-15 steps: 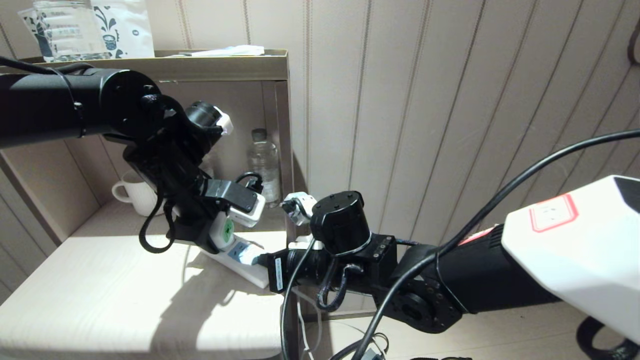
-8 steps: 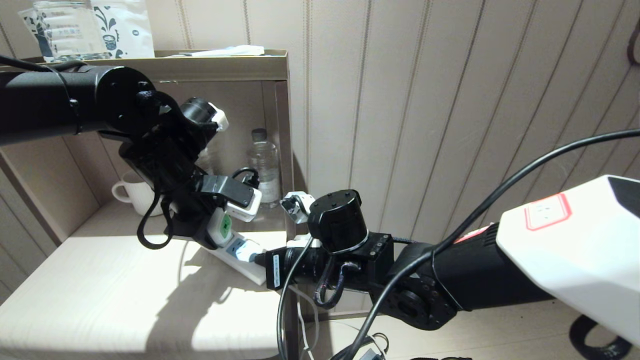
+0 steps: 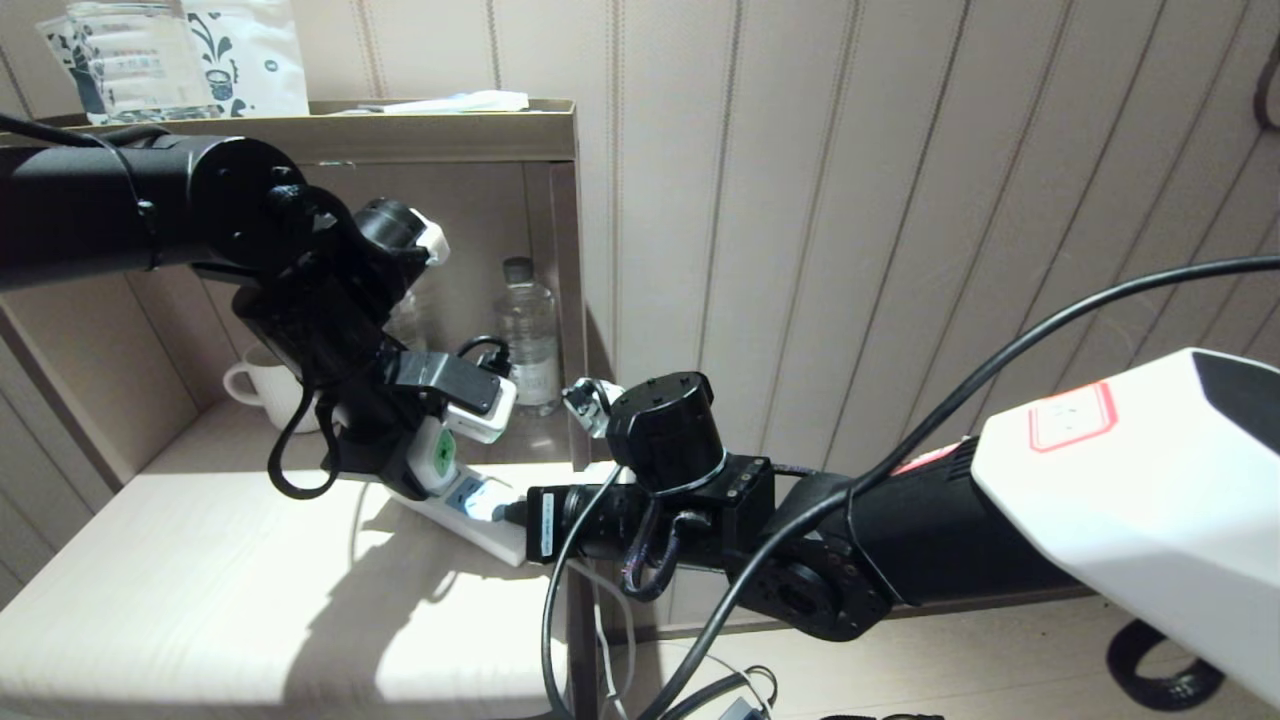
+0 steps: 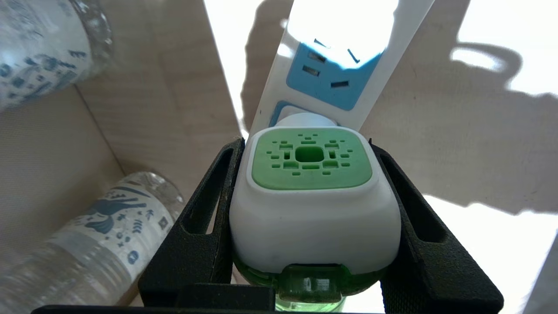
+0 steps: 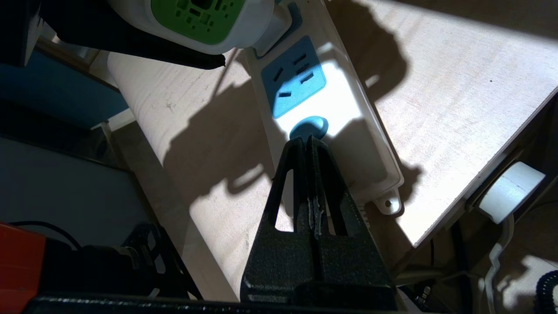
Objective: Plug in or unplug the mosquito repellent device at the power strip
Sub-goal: Hold the socket with your right hand and unplug it with your left hand
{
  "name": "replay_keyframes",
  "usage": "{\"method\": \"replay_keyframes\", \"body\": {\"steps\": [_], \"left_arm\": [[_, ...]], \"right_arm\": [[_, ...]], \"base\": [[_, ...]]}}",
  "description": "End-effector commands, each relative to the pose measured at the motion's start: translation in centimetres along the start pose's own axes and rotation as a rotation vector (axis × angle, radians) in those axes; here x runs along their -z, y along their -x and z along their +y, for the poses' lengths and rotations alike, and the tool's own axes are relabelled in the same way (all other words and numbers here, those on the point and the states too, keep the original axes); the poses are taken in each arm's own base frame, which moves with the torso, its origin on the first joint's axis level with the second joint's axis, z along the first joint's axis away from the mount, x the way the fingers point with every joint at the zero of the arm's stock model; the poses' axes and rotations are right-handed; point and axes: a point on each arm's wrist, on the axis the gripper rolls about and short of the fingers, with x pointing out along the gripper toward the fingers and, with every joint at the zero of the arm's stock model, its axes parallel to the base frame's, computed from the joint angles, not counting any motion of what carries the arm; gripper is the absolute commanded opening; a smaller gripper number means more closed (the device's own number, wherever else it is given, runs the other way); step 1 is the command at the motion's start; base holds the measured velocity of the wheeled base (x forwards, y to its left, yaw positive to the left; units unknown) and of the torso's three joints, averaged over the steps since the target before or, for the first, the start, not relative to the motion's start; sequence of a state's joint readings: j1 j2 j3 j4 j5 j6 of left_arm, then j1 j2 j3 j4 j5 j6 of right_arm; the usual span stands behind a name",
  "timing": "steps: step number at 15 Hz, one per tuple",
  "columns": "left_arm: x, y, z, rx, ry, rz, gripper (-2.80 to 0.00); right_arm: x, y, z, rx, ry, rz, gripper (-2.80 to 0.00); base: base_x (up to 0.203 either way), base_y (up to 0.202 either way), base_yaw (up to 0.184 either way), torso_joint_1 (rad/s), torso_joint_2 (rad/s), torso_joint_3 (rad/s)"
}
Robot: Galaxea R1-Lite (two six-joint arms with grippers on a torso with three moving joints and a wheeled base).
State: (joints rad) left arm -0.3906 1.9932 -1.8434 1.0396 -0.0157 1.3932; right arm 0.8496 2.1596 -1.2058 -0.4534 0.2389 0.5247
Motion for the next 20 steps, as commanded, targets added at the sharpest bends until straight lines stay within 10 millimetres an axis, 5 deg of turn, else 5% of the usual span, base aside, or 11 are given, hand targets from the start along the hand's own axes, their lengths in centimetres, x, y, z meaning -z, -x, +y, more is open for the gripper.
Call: {"method": "replay_keyframes", "body": {"steps": [1, 20], "left_arm": [[0.0, 0.5, 0.0, -0.010, -0.006, -0.020, -2.80], [0.6, 1.7, 0.3, -0.059, 0.009, -0.023, -2.80]], "right_arm": [[0.6, -0.7, -0.5, 0.011, -0.009, 0.024, -2.80], [3.1, -3.0, -1.3, 0.033, -0.015, 0.105, -2.80]], "base": [[0.000, 0.000, 0.000, 0.000, 0.00, 0.000], [0.000, 0.000, 0.000, 0.000, 0.00, 0.000]]}}
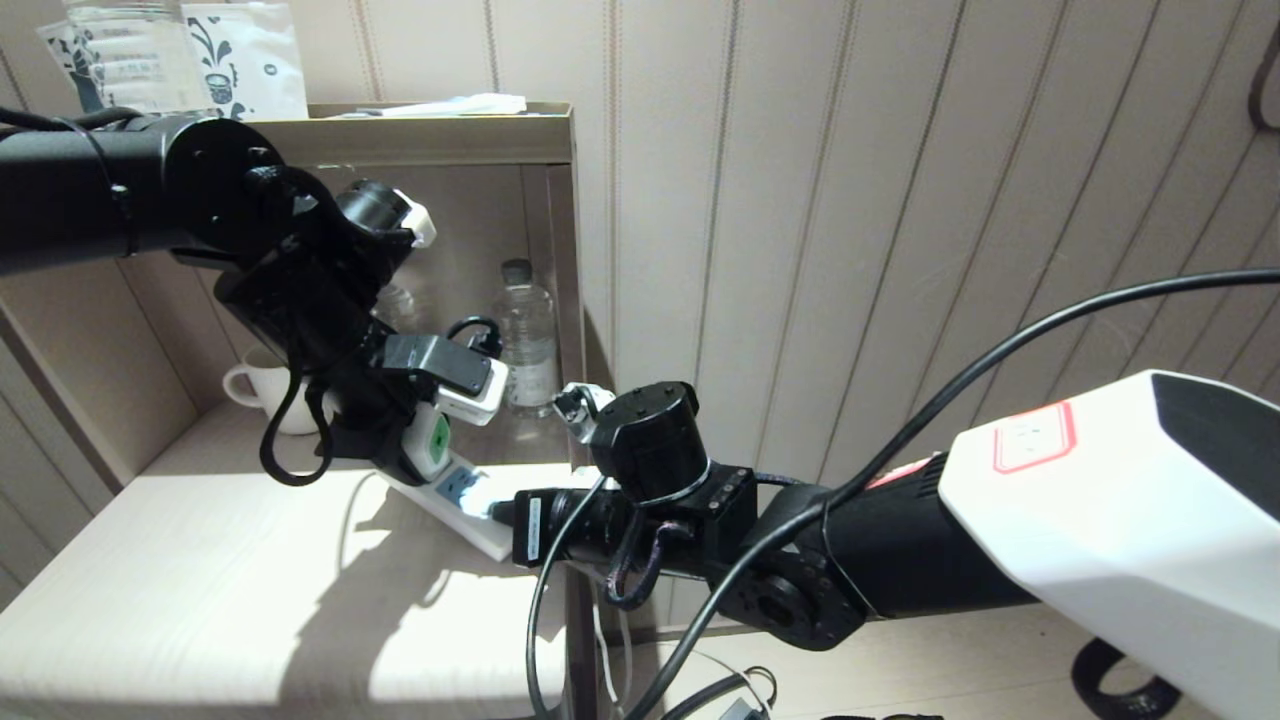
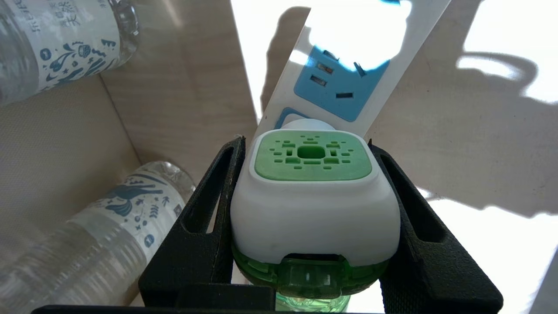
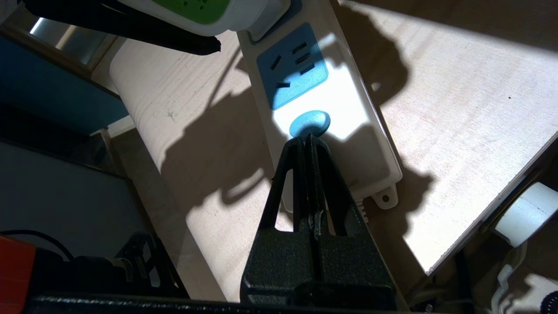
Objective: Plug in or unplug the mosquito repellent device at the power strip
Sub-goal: Hold the socket with your right hand and unplug it with your left hand
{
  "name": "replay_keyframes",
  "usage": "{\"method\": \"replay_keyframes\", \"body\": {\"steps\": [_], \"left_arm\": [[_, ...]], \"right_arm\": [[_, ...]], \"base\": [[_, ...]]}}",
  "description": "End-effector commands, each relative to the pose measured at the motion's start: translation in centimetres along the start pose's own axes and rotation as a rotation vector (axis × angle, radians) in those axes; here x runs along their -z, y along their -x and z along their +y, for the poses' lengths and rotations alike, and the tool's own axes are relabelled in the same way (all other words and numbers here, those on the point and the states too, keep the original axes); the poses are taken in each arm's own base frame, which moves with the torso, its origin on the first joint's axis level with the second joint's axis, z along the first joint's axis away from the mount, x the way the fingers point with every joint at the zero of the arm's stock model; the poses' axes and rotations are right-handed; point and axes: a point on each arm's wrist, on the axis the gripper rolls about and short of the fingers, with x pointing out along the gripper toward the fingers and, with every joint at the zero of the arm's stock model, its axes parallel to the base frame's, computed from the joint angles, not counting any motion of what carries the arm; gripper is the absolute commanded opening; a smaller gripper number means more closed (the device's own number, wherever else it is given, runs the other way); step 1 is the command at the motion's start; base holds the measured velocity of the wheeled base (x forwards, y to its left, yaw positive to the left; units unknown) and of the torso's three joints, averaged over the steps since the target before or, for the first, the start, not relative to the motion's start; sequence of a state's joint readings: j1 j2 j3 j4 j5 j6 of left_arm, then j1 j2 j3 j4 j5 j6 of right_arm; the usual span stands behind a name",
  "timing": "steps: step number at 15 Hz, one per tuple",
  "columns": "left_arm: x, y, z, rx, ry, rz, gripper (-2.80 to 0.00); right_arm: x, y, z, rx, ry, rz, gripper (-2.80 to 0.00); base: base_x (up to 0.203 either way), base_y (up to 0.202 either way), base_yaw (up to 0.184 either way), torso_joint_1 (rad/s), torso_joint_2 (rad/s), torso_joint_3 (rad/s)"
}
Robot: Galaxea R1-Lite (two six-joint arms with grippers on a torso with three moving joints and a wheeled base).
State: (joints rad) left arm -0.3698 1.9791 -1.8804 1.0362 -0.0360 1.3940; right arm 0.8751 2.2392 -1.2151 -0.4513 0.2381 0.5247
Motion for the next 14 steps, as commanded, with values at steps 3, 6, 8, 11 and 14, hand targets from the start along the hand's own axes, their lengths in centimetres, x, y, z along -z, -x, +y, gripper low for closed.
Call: {"method": "replay_keyframes", "body": {"steps": [3, 6, 8, 11, 14], "left_arm": [[0.0, 0.6, 0.0, -0.028, -0.007, -0.006, -2.80], [0.1, 1.2, 0.1, -0.051, -0.004, -0.009, -2.80], [0.1, 1.3, 0.1, -0.058, -0.004, -0.011, -2.80], [0.1, 1.8, 0.0, -0.065, -0.004, -0.030, -2.80], [0.1, 1.5, 0.0, -0.054, -0.005, -0.026, -2.80]], "right_arm": [[0.9, -0.8, -0.7, 0.016, -0.012, 0.035, -2.80], [1.2, -1.1, -0.6, 0.015, -0.010, 0.045, -2.80], [1.4, -1.2, -0.5, 0.014, -0.008, 0.051, -2.80], [1.7, -1.5, -0.6, 0.016, -0.008, 0.059, -2.80], [1.5, -1.3, -0.4, 0.013, -0.007, 0.054, -2.80]], "base": [[0.000, 0.000, 0.000, 0.000, 0.00, 0.000], [0.000, 0.000, 0.000, 0.000, 0.00, 0.000], [0.000, 0.000, 0.000, 0.000, 0.00, 0.000], [0.000, 0.000, 0.000, 0.000, 0.00, 0.000], [0.000, 0.000, 0.000, 0.000, 0.00, 0.000]]}}
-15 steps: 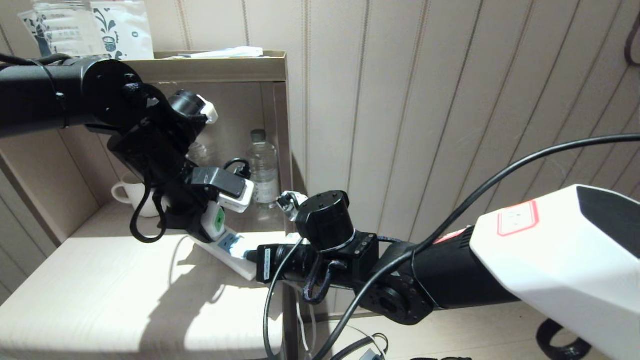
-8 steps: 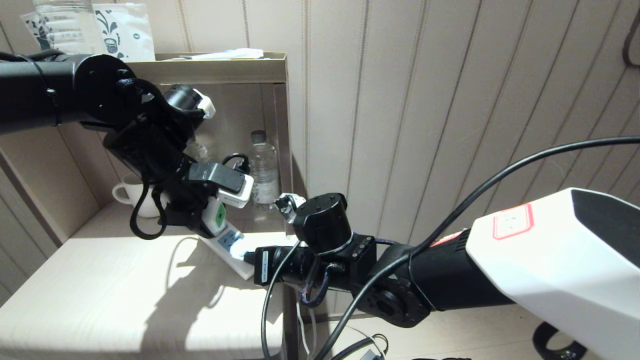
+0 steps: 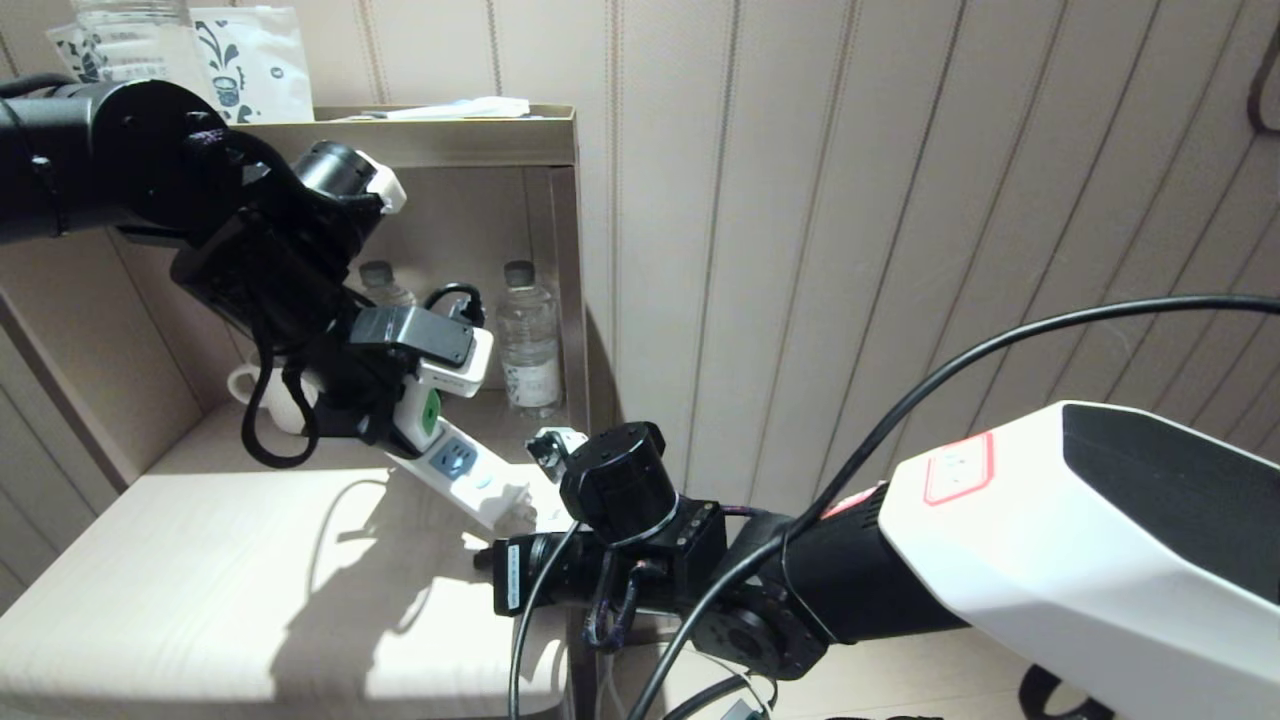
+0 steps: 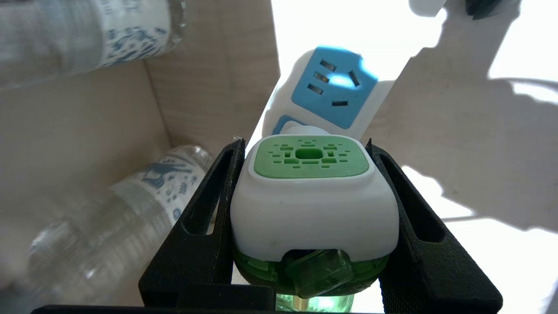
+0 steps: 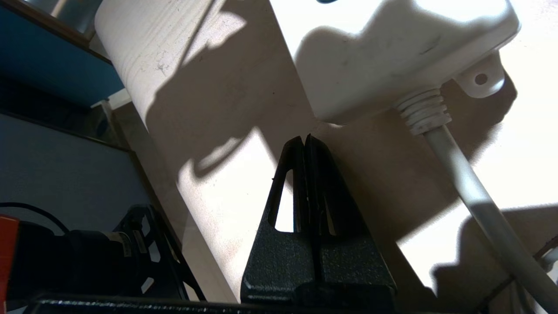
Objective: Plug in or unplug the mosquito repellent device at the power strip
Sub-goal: Hold the socket with your right hand and unplug it with your left hand
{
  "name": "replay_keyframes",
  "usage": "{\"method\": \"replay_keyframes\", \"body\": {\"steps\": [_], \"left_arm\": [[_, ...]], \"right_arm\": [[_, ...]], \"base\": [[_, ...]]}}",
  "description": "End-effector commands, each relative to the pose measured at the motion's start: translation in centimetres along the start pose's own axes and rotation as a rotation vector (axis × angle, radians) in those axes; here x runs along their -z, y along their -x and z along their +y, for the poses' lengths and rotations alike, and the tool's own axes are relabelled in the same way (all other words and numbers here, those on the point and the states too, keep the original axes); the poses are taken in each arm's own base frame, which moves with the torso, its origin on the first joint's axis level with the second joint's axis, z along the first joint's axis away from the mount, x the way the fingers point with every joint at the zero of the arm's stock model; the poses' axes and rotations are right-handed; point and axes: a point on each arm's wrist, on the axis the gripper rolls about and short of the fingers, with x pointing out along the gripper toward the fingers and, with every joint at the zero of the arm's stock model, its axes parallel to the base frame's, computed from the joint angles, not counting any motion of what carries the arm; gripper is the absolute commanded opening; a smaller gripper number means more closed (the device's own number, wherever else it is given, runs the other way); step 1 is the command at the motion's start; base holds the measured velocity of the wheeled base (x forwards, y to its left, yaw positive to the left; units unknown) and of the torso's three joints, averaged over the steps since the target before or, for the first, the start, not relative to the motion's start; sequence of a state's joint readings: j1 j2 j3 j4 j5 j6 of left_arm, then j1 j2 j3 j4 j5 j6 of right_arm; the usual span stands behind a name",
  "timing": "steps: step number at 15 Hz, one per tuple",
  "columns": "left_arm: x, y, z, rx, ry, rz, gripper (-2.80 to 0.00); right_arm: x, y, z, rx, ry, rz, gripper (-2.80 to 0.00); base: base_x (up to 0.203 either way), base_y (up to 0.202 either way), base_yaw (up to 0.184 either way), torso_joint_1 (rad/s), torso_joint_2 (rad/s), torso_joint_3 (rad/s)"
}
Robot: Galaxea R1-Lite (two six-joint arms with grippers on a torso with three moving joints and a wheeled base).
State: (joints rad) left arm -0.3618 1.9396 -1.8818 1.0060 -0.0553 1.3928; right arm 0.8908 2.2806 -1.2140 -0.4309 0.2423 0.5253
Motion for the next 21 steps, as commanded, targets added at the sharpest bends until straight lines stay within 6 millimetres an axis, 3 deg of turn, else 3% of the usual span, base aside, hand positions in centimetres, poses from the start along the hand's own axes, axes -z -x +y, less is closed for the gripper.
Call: {"method": "replay_keyframes", "body": {"steps": [1, 6, 8, 16, 19, 21], "left_arm": [[0.0, -0.4, -0.1, 0.020, -0.008, 0.003, -2.80], [0.8, -1.0, 0.2, 0.034, 0.018, 0.003, -2.80], [0.8, -0.6, 0.1, 0.030, 0.025, -0.059, -2.80], [1.4, -1.9, -0.7, 0.097, 0.042, -0.042, -2.80], [1.4, -1.8, -0.9, 0.102, 0.043, -0.045, -2.80], [1.5, -1.8, -1.0, 0.108, 0.044, -0.045, -2.80]], "right_arm": [[0.0, 0.1, 0.1, -0.004, 0.003, -0.010, -2.80], [-2.1, 3.4, 2.7, -0.059, 0.045, -0.093, -2.80], [-2.7, 4.3, 3.2, -0.069, 0.056, -0.121, -2.80], [-6.6, 10.1, 6.0, -0.137, 0.116, -0.295, -2.80], [-7.0, 9.6, 6.1, -0.129, 0.111, -0.274, -2.80], [-6.8, 8.0, 5.5, -0.118, 0.105, -0.250, -2.80]], "base": [[0.000, 0.000, 0.000, 0.000, 0.00, 0.000], [0.000, 0.000, 0.000, 0.000, 0.00, 0.000], [0.000, 0.000, 0.000, 0.000, 0.00, 0.000], [0.000, 0.000, 0.000, 0.000, 0.00, 0.000], [0.000, 0.000, 0.000, 0.000, 0.00, 0.000], [0.000, 0.000, 0.000, 0.000, 0.00, 0.000]]}}
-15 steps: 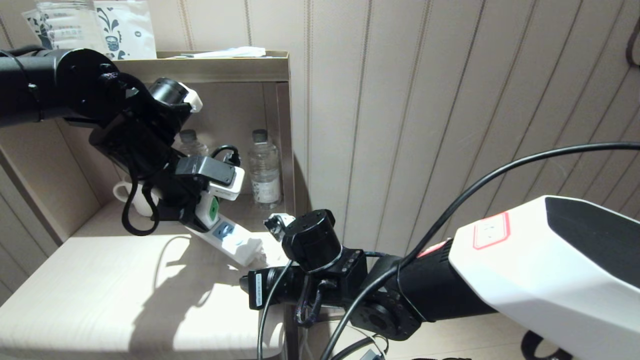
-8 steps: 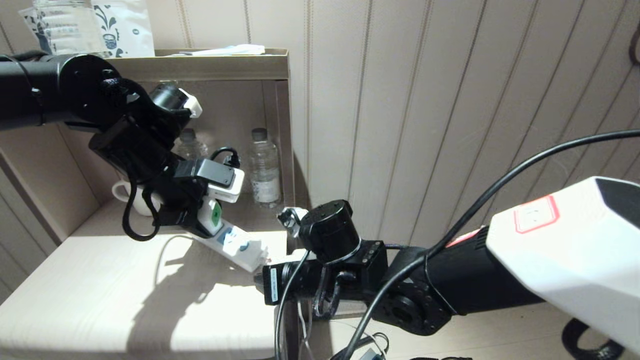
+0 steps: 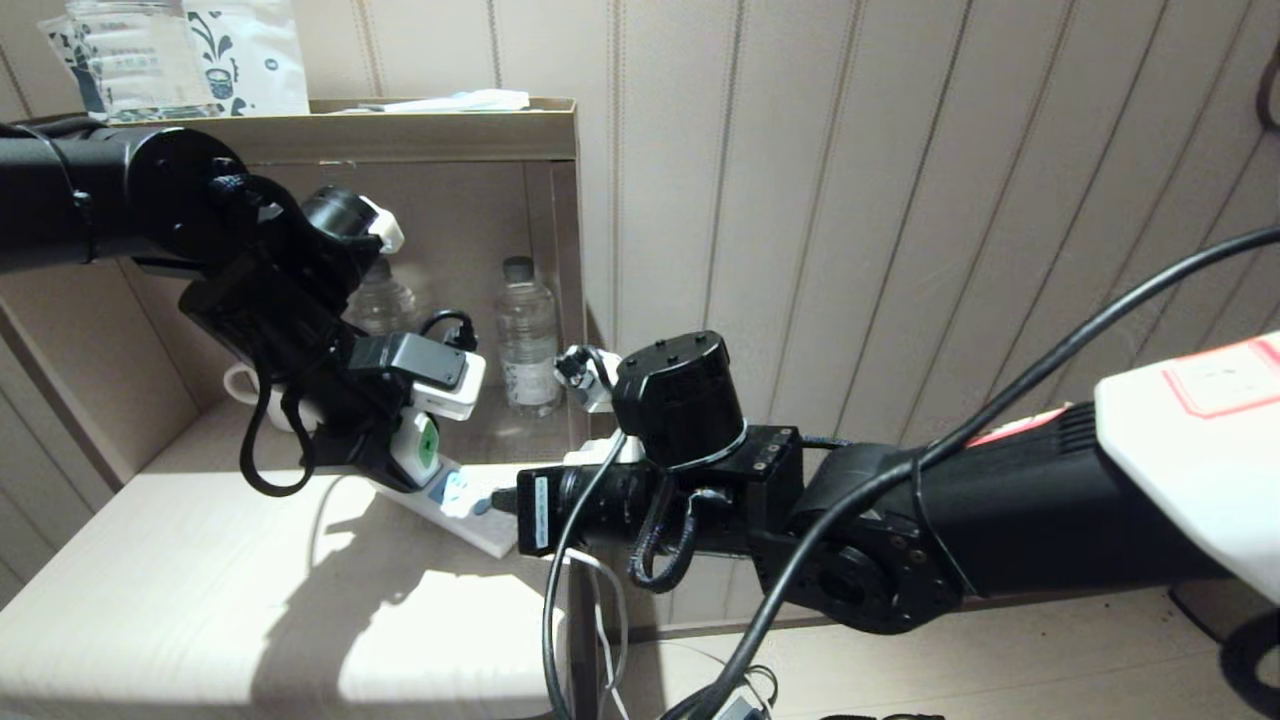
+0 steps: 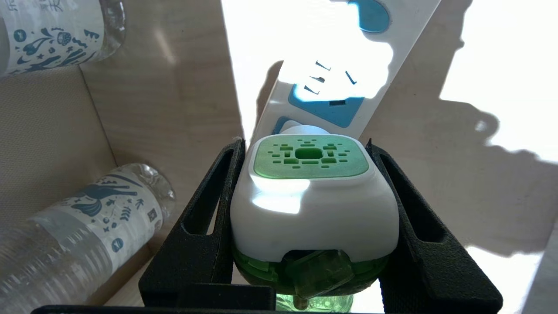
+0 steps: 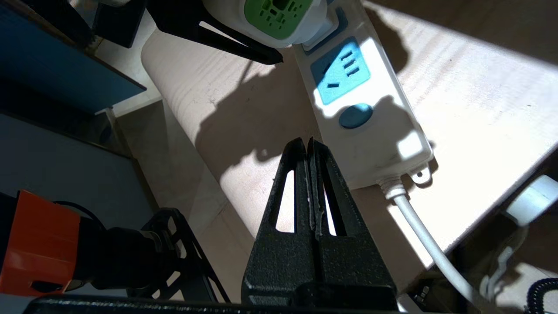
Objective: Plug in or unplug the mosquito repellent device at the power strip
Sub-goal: Hold the socket with your right hand and unplug it with your left hand
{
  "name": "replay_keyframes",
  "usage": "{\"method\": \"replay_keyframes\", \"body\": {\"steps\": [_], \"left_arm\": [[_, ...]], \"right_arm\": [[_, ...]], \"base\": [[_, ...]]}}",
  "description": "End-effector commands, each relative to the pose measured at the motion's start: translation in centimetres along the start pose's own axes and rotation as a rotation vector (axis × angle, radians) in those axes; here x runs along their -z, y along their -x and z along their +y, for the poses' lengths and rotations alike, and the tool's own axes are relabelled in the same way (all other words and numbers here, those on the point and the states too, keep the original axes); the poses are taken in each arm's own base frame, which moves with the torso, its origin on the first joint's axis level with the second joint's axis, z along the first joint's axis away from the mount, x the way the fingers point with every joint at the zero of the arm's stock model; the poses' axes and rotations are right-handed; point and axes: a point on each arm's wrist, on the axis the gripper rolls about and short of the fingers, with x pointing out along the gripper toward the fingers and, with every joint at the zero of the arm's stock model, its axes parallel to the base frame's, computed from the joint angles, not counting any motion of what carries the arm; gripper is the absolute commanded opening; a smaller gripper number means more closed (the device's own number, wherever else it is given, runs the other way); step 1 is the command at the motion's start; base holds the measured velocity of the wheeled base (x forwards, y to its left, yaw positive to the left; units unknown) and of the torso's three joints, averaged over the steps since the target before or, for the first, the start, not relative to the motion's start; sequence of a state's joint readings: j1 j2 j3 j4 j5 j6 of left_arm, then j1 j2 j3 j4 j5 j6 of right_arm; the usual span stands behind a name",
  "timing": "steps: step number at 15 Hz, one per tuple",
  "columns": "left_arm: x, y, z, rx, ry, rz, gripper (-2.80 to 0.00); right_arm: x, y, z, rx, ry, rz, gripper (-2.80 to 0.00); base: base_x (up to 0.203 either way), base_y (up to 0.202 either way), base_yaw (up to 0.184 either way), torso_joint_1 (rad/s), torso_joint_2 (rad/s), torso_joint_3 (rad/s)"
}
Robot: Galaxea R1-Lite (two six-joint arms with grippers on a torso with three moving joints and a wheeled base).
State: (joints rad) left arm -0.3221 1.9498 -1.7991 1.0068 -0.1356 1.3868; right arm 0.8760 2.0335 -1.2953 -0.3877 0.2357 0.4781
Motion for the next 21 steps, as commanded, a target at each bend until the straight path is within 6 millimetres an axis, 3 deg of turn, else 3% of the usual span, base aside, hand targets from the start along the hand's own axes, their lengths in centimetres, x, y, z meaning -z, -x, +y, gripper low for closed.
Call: {"method": "replay_keyframes", "body": {"steps": [1, 5, 15, 21], "left_arm": [[0.0, 0.0, -0.1, 0.008, -0.006, 0.002, -2.80], [0.4, -0.2, 0.0, 0.013, 0.004, 0.007, -2.80], [0.5, -0.4, -0.3, 0.028, 0.006, 0.011, -2.80], [0.5, -0.3, -0.4, 0.027, 0.005, 0.010, -2.80]], "right_arm": [[0.6, -1.5, -0.6, 0.003, -0.006, 0.017, -2.80], [1.2, -3.6, -1.6, 0.012, -0.020, 0.036, -2.80], [0.2, -4.1, -1.2, -0.002, -0.012, 0.007, -2.80], [1.0, -4.6, -1.7, 0.009, -0.019, 0.034, -2.80]], "base": [[0.000, 0.000, 0.000, 0.000, 0.00, 0.000], [0.000, 0.000, 0.000, 0.000, 0.00, 0.000], [0.000, 0.000, 0.000, 0.000, 0.00, 0.000], [0.000, 0.000, 0.000, 0.000, 0.00, 0.000]]}}
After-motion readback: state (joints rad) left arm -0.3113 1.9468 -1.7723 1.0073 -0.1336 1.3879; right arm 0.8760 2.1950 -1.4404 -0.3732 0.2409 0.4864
